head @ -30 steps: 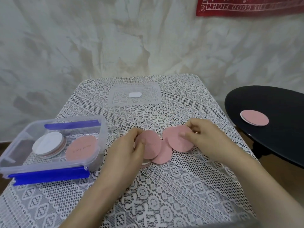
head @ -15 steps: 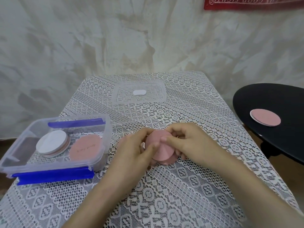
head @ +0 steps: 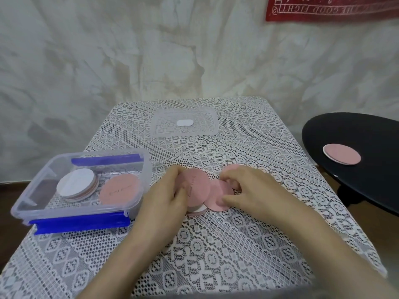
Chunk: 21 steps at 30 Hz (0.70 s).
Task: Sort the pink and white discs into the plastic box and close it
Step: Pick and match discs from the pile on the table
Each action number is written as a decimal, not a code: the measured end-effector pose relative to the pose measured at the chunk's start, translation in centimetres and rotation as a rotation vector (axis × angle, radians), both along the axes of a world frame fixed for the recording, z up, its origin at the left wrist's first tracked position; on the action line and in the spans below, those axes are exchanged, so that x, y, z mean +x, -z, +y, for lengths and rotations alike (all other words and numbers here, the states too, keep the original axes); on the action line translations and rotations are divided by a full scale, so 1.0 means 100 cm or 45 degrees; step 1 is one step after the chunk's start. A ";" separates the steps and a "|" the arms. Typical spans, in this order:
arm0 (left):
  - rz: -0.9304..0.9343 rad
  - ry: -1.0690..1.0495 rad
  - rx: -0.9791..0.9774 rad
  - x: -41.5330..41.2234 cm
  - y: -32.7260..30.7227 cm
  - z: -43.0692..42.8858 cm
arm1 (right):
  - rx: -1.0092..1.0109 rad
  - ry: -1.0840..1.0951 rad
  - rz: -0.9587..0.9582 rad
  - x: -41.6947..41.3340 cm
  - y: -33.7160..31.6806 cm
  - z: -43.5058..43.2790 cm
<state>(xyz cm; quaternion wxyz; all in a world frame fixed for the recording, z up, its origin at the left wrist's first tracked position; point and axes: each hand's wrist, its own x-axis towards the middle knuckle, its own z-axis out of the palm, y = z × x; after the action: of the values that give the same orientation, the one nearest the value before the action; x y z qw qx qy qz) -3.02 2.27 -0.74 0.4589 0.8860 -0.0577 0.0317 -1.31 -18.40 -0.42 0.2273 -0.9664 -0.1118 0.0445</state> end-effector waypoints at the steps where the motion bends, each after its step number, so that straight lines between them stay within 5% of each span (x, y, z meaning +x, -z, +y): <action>1: -0.001 -0.005 0.001 0.000 0.001 0.001 | 0.004 0.013 -0.008 0.000 0.000 0.001; 16: -0.014 0.039 0.012 -0.010 0.008 0.010 | 0.883 0.090 0.116 -0.010 0.000 -0.026; 21: -0.068 0.218 -0.065 -0.021 0.008 0.007 | 0.912 0.040 0.141 -0.028 0.002 -0.005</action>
<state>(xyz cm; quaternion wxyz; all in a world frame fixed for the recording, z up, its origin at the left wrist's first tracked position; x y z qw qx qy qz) -5.13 3.00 -1.54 0.4807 0.8647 -0.1445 0.0176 -4.15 -18.91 -0.59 0.5577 -0.8232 -0.0928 0.0514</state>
